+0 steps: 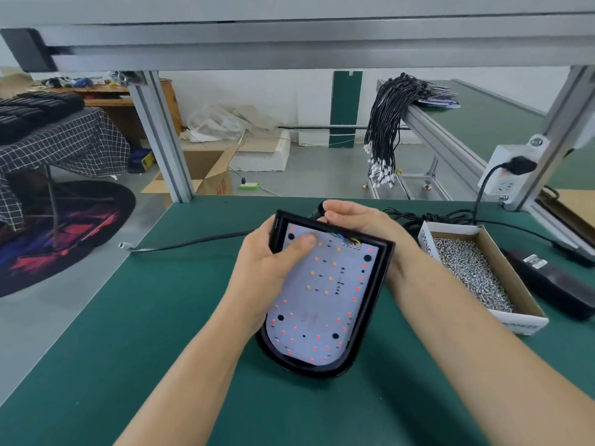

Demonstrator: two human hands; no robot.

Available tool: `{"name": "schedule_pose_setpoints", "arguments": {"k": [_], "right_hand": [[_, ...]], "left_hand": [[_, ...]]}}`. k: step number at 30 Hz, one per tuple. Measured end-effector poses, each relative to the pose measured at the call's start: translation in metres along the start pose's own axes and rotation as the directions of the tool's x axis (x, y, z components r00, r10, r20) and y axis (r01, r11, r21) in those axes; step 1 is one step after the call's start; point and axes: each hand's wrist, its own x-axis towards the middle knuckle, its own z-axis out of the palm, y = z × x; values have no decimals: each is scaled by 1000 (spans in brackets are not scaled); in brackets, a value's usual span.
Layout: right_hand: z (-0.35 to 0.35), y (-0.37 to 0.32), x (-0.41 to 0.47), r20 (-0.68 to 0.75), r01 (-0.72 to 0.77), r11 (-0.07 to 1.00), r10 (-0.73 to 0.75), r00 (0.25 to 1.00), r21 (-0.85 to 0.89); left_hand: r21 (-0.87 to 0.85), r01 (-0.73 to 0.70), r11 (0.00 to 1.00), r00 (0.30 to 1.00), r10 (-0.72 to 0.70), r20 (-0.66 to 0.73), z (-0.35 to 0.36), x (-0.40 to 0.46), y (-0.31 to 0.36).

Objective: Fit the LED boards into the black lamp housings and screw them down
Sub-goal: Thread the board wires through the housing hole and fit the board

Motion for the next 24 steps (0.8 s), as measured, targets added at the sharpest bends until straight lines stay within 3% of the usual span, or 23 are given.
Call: {"name": "schedule_pose_setpoints", "arguments": {"k": [3,7,10,12,15,19,24], "right_hand": [[0,12,-2,-72,-4,982,18,997,191],[0,20,0,-88,57,964,-35,996,261],[-4,21,-6,26,116,964,-125,992,240],[-10,23,-12,139,37,973,-71,988,229],[-16,23,-19,187,-61,959,8,982,278],[-11,15,-18,147,-92,971,59,987,223],[-3,12,-17,6,-12,975,11,1000,223]], "left_hand": [[-50,16,999,998,-19,-55,0,-5,-6],[-21,13,1000,986,-16,-167,5,-5,-5],[18,-18,1000,965,22,-261,5,0,4],[54,-5,999,959,20,-284,5,0,6],[-47,33,998,981,-42,-191,7,-3,3],[-194,118,974,991,-104,79,6,-10,1],[-200,121,972,983,-91,157,-2,-9,5]]}}
